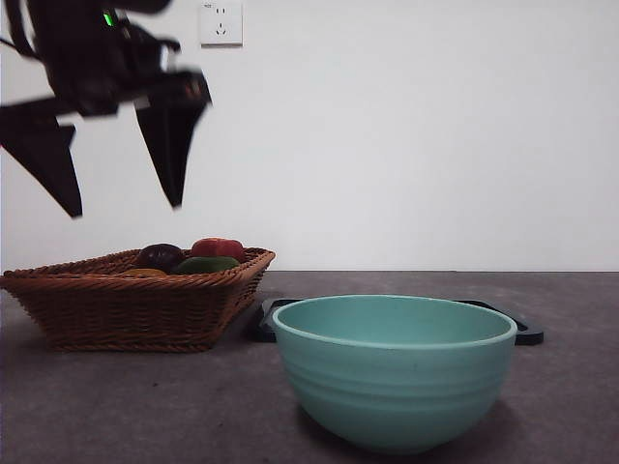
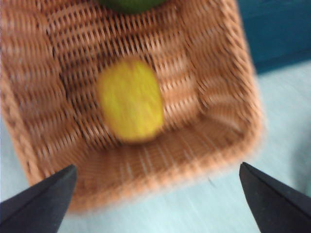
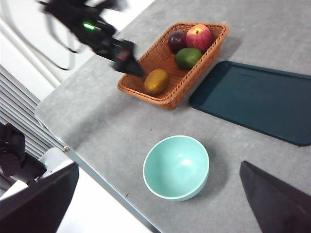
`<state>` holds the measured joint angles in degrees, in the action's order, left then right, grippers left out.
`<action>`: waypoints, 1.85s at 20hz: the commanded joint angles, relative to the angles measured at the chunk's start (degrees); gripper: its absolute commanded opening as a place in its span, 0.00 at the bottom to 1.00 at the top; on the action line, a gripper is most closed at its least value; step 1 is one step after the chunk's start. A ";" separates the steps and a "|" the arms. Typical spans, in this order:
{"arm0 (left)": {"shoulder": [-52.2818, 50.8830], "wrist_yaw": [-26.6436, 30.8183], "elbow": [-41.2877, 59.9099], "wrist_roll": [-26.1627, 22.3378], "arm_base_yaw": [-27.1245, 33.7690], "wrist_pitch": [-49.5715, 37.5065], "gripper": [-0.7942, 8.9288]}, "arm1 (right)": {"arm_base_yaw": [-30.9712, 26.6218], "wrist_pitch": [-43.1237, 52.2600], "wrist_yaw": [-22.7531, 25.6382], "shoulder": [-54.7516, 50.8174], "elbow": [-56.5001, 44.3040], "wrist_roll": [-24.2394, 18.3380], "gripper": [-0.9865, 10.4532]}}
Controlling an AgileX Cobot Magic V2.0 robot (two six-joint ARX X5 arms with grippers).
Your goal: Pick up the wifruite, put it on the bowl, pick up the plate, put it on desk
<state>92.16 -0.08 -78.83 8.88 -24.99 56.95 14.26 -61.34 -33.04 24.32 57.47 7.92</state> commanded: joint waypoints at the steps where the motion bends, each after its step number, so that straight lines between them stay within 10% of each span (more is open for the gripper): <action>1: 4.13 4.46 -1.51 -0.26 -0.26 -2.95 0.72 | 0.28 -0.46 -0.28 0.13 1.60 0.24 0.62; 19: 15.82 5.03 -1.51 1.07 0.98 -12.33 0.71 | 0.28 -1.77 -1.49 0.13 1.79 0.13 0.62; 27: 15.87 4.48 -1.51 1.07 1.46 -10.12 0.37 | 0.28 -1.77 -1.46 0.13 1.79 -0.07 0.62; 37: 15.82 3.06 -10.47 0.74 1.77 -0.50 0.37 | 0.28 -1.88 -1.46 0.13 1.79 -1.31 0.62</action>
<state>106.89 3.07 -87.90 9.76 -23.03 56.29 14.26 -63.61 -34.46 24.34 58.15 7.57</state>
